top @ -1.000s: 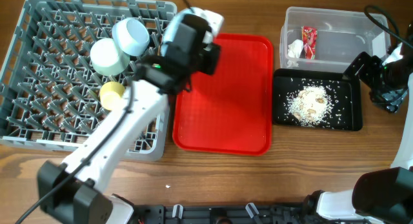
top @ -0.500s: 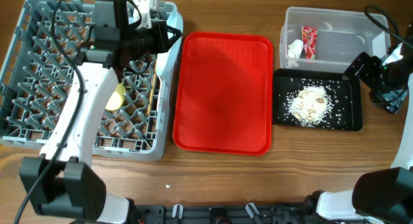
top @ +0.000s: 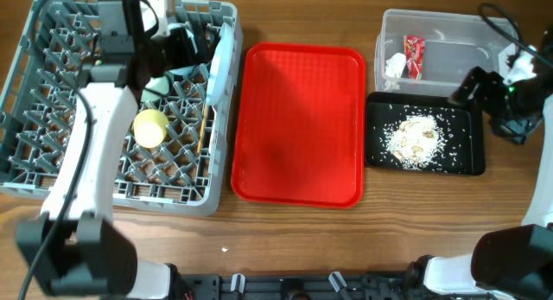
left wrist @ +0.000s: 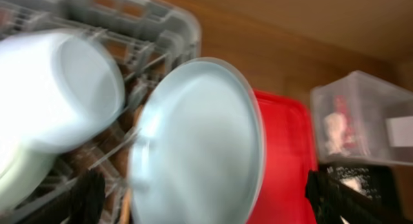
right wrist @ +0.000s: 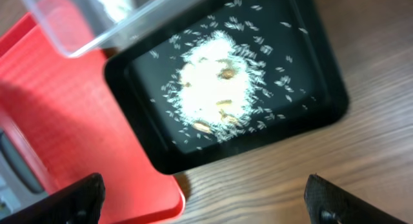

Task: Sort waste into correct bins and load items into the dishwasher rack

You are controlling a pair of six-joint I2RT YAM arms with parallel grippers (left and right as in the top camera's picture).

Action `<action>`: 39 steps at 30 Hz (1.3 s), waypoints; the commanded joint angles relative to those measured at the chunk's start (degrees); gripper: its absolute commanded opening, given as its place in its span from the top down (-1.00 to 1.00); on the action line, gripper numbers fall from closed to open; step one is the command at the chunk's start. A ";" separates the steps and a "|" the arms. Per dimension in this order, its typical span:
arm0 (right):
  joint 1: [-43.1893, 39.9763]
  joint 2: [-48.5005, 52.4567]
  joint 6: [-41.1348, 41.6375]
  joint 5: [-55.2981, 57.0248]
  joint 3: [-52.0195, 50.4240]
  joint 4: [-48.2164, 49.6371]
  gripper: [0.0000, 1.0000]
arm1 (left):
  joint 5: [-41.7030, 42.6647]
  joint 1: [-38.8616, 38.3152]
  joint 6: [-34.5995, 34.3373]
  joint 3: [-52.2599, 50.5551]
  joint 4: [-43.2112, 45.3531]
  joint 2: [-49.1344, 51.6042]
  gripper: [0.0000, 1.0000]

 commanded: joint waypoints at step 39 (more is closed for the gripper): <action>20.79 -44.98 0.15 12.33 -36.83 26.03 -1.00 | -15.65 -2.54 0.24 -33.83 -19.56 -57.07 -1.00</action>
